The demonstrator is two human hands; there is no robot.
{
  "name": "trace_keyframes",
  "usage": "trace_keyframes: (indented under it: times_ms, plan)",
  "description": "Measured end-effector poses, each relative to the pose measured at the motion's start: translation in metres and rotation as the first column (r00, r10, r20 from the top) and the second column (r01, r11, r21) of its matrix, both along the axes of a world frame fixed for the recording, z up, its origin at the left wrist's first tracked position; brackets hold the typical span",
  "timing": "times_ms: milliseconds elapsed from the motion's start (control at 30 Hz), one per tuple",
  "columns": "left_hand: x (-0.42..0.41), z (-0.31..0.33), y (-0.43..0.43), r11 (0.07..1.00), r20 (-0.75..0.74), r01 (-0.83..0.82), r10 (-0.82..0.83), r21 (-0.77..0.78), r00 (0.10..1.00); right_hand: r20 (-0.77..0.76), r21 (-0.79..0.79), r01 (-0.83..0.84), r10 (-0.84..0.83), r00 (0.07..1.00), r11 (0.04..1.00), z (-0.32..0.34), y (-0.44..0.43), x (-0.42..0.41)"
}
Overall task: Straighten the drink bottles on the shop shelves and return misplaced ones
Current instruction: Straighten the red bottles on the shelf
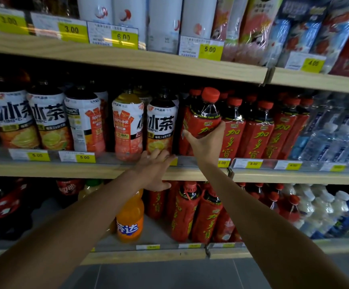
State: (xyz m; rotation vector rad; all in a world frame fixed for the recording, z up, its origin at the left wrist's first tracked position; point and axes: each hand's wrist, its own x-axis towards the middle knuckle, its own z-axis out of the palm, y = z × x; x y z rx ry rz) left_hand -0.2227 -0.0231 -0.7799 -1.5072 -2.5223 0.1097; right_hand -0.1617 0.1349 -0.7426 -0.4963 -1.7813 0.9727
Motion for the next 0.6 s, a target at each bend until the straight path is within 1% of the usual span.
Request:
trace_keyframes:
  times_ms: [100, 333, 467, 600]
  plan:
    - [0.002, 0.0, 0.0, 1.0, 0.025, 0.0, 0.0, 0.007, 1.0, 0.028, -0.006, 0.039, -0.038, 0.999, 0.999, -0.006, -0.002, -0.006]
    - [0.004, 0.0, -0.001, 1.0, 0.01, -0.001, 0.0, 0.014, 1.0, 0.1, -0.004, 0.122, -0.121, 0.988, 0.992, -0.012, -0.002, -0.014]
    - [0.006, 0.0, -0.002, 1.0, 0.017, -0.009, 0.009, 0.009, 1.0, 0.162, 0.021, 0.174, -0.175, 0.971, 0.984, -0.009, -0.004, -0.016]
    - [0.009, 0.004, -0.001, 1.0, 0.034, -0.025, 0.025, -0.006, 0.999, 0.258, 0.037, 0.177, -0.18, 0.949, 0.984, -0.003, -0.008, -0.017]
